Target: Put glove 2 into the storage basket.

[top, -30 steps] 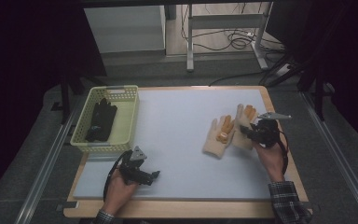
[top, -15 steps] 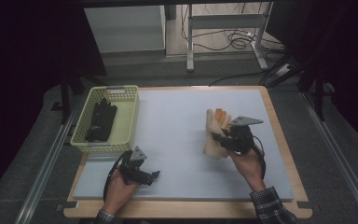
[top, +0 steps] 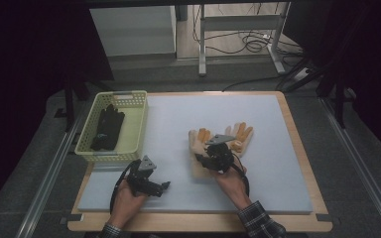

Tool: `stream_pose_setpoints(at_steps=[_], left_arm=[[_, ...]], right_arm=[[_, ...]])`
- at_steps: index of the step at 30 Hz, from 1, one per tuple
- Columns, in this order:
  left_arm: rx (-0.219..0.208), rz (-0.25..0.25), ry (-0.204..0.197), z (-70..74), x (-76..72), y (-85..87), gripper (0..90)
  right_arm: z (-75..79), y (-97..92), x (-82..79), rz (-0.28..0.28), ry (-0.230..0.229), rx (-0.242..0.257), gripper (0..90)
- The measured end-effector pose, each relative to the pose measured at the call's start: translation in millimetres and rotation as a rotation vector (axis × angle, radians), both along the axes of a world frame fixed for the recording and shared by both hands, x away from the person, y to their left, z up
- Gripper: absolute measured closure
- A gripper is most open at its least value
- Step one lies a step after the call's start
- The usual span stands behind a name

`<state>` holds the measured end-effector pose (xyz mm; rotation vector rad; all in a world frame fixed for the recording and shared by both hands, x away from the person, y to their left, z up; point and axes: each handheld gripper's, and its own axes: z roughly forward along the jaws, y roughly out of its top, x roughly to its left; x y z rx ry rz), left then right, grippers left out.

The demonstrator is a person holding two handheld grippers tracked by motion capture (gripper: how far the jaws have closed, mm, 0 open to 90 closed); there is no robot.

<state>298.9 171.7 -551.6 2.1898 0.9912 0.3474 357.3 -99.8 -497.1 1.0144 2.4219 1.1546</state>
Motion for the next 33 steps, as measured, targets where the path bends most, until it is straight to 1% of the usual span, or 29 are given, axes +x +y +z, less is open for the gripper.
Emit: stream_pose_setpoints(at_steps=[2,3,6,8,10,12,13,14,15,17,18,19,20,22,24,27,30,33], left_arm=[[0.0,0.0,0.0,0.0,0.0,0.0,0.0],[0.0,0.0,0.0,0.0,0.0,0.0,0.0],[0.002,-0.002,0.001,0.1,0.0,0.2,0.0],[0.002,-0.001,0.001,0.1,0.0,0.1,0.0],[0.002,-0.002,0.001,0.1,0.0,0.1,0.0],[0.003,-0.002,0.001,0.1,0.0,0.2,0.0],[0.003,-0.002,0.001,0.1,0.1,0.2,0.0],[0.004,-0.002,0.0,0.1,0.1,0.2,0.0],[0.002,-0.001,0.002,0.1,-0.1,0.1,0.0],[-0.002,0.002,0.001,-0.1,-0.2,-0.2,0.0],[-0.003,0.002,0.001,-0.1,-0.2,-0.3,0.0],[-0.003,0.003,0.001,-0.1,-0.2,-0.3,0.0],[-0.004,0.004,0.0,-0.2,-0.2,-0.3,0.0],[-0.004,0.003,0.0,-0.2,-0.1,-0.3,0.0],[-0.001,0.001,0.0,-0.1,-0.1,-0.2,0.0],[-0.001,0.001,0.0,0.0,-0.1,-0.1,0.0],[-0.001,0.001,0.0,0.0,-0.1,-0.1,0.0],[-0.001,0.001,0.0,-0.1,-0.2,-0.2,0.0]], right_arm=[[-10.6,6.5,-0.1,0.004,0.01,-0.014,61.5],[-16.5,9.9,-0.3,0.008,0.01,-0.029,58.1],[-23.2,14.3,-0.4,0.029,0.019,-0.071,44.1],[-20.1,13.6,-1.0,0.037,0.023,-0.069,38.1],[-12.5,9.8,-2.8,0.041,0.004,-0.064,35.2],[-4.2,2.9,-5.7,0.051,-0.009,-0.049,35.6],[-2.4,0.2,-6.7,0.062,-0.007,-0.051,36.1],[-1.0,-3.0,-8.5,0.069,-0.002,-0.062,38.3],[-0.8,-6.6,-10.7,0.076,0.001,-0.076,43.0],[-3.1,-14.6,-15.4,0.092,0.007,-0.079,55.5],[-5.0,-18.7,-17.9,0.097,0.009,-0.08,63.1],[-7.2,-22.4,-20.4,0.102,0.011,-0.084,68.1],[-9.9,-27.0,-23.0,0.108,0.02,-0.086,74.9],[-14.8,-33.0,-26.6,0.114,0.033,-0.079,80.8],[-19.3,-36.1,-28.6,0.12,0.044,-0.076,84.1],[-25.4,-37.2,-31.5,0.13,0.059,-0.083,85.6],[-29.0,-35.2,-34.1,0.151,0.06,-0.067,85.7],[-31.2,-28.7,-37.0,0.17,0.054,-0.068,85.7]])
